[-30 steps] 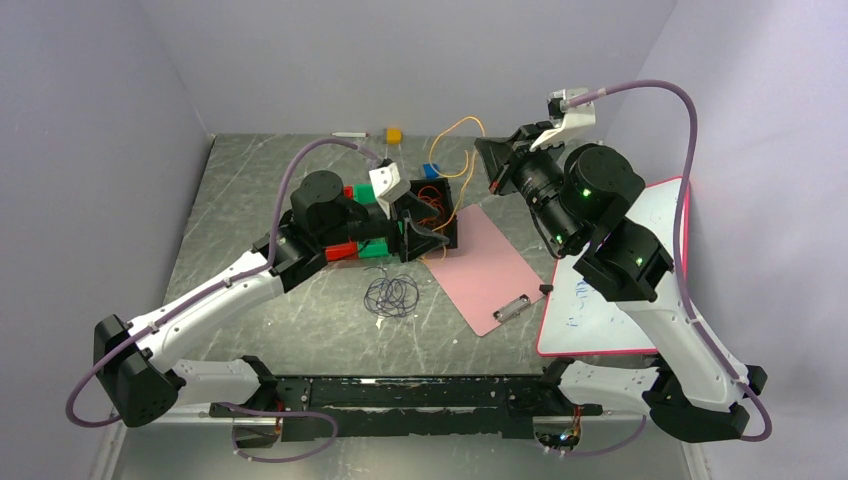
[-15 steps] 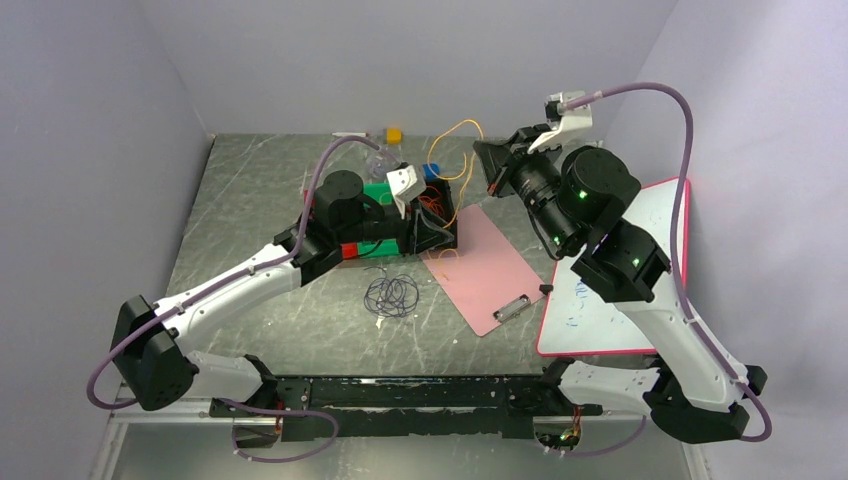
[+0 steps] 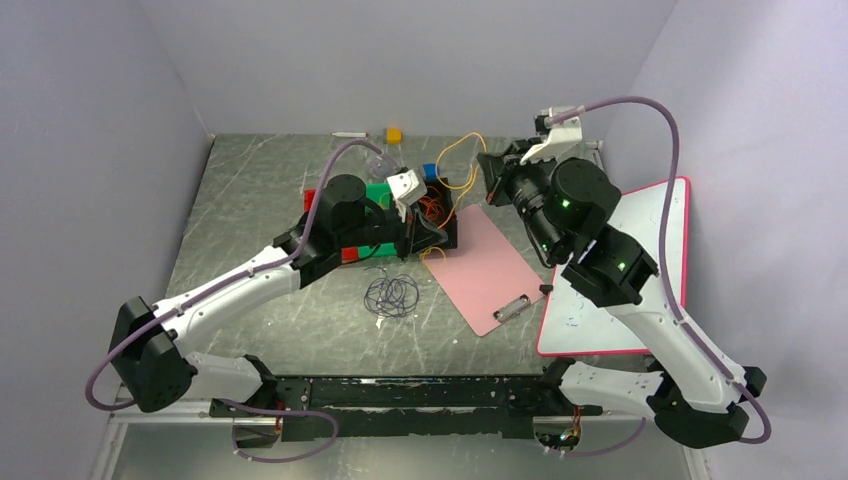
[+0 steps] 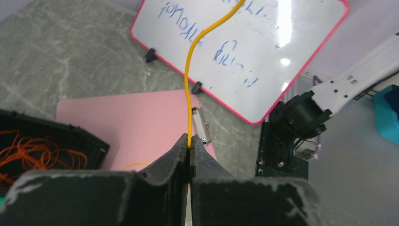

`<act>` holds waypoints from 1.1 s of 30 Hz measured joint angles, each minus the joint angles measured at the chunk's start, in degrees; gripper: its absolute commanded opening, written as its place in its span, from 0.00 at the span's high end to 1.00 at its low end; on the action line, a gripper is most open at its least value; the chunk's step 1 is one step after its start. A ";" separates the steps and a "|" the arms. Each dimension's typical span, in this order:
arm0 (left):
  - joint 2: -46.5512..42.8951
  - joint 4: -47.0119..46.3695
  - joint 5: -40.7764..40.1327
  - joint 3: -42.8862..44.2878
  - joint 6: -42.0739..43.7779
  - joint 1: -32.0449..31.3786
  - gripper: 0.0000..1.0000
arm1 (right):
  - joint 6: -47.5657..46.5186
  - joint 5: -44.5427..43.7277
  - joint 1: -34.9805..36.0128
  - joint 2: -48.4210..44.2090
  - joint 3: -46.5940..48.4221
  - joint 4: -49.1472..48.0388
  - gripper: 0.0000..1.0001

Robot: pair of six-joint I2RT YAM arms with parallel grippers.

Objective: Untangle the cables

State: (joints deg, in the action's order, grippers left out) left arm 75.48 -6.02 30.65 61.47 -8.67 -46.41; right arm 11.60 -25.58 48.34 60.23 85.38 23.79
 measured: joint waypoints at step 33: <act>8.79 19.80 -7.85 28.41 3.52 19.39 0.93 | 6.32 -2.82 0.02 -3.45 -21.35 -1.73 0.52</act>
State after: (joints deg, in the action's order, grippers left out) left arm 84.27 13.78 22.81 89.89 -5.15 -27.03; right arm 17.91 -28.40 48.36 56.77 64.03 22.06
